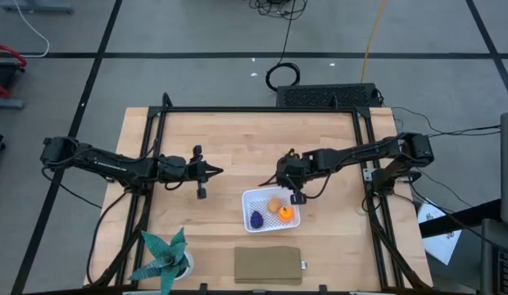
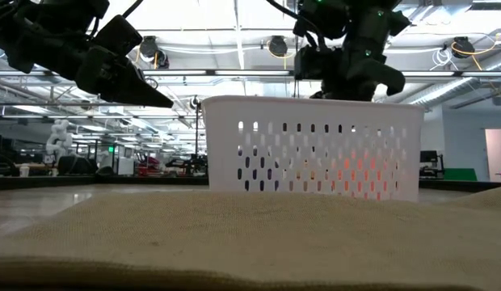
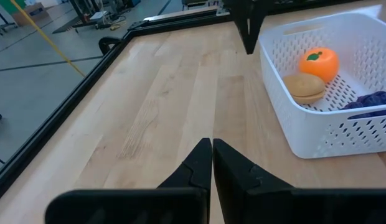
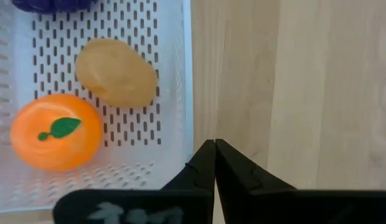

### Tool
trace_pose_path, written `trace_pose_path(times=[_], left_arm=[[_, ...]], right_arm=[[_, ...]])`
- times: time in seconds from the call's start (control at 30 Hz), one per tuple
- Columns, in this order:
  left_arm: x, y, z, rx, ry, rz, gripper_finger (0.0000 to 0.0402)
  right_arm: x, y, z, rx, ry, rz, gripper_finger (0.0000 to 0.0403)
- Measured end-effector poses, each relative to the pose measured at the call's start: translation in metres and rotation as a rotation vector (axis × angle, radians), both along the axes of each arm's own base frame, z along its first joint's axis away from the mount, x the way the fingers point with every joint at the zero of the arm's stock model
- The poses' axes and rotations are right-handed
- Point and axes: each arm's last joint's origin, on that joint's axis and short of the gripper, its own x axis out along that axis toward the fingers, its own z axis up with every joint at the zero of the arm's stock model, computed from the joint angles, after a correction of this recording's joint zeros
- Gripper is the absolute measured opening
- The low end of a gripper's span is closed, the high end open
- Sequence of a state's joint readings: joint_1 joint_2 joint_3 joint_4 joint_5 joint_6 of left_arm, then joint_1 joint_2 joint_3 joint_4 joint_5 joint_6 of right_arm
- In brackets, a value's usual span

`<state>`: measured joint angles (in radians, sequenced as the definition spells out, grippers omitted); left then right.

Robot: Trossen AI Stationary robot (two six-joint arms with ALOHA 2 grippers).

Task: Pick and placing Produce into tupperware
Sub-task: Adjust the white basket

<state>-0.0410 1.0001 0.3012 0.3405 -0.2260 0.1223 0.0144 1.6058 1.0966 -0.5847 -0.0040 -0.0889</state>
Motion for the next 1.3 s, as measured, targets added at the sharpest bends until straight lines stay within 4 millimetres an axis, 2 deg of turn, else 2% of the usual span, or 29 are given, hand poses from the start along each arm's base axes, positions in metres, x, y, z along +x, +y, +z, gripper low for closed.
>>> trace_pose_path(times=[0.3,0.9,1.3], left_arm=[[0.0,0.0,0.0,0.0,0.0,0.0,0.0019],[0.0,0.0,0.0,0.0,0.0,0.0,0.0019],[0.0,0.0,0.0,0.004,0.0,0.0,0.0019]], right_arm=[[-0.001,0.01,0.0,0.019,0.01,-0.011,0.0],[-0.004,0.01,-0.001,0.032,0.041,-0.049,0.0],[-0.005,0.018,-0.002,0.034,0.047,-0.038,0.0]])
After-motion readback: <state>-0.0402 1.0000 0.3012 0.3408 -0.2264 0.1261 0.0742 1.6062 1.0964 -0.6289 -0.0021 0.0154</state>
